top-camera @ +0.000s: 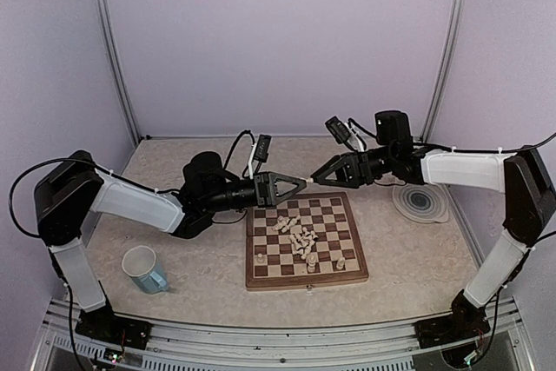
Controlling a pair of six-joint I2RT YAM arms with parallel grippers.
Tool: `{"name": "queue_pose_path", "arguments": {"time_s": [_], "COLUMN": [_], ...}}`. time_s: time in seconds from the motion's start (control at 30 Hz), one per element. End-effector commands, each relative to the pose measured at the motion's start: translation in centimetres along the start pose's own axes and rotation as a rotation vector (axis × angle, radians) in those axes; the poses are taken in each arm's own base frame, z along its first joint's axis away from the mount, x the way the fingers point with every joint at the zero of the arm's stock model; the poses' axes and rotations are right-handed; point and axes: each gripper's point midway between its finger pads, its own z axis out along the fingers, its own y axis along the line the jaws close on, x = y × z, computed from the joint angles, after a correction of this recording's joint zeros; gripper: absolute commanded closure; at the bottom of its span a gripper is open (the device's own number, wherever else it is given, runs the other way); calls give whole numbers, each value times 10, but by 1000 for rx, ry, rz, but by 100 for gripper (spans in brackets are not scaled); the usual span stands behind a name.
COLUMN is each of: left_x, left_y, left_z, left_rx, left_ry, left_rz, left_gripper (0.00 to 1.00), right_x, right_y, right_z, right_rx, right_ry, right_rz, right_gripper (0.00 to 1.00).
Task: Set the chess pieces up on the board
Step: Pass from the left arm to the right
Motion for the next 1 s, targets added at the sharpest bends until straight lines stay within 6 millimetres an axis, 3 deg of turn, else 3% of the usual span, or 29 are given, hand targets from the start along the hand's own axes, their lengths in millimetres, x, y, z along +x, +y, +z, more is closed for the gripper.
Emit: {"name": "queue_pose_path", "arguments": {"time_s": [0.0,0.47,0.63,0.77,0.97], "left_x": [-8,-7,-4,0,1], "left_y": [-16,-13,-8,2,19], "left_z": [7,12,16,16,7], "left_rx": [41,41,32,-7,-117], "left_ry": [-17,-25,-19,-16,3], "left_rz": [35,18,-1,-12,28], "left_gripper": [82,82,80,70,48], "right_x": [-5,-4,-8,-14,-15], "right_y": [1,-6,-10,-15,-24], "right_z": [7,9,7,3,-18], "right_rx": [-32,13,74,155,330], "right_ry": [8,-2,-9,8,105], "right_rz": [-9,-16,-55,-108,-296], "right_gripper": [56,71,87,98,100]}}
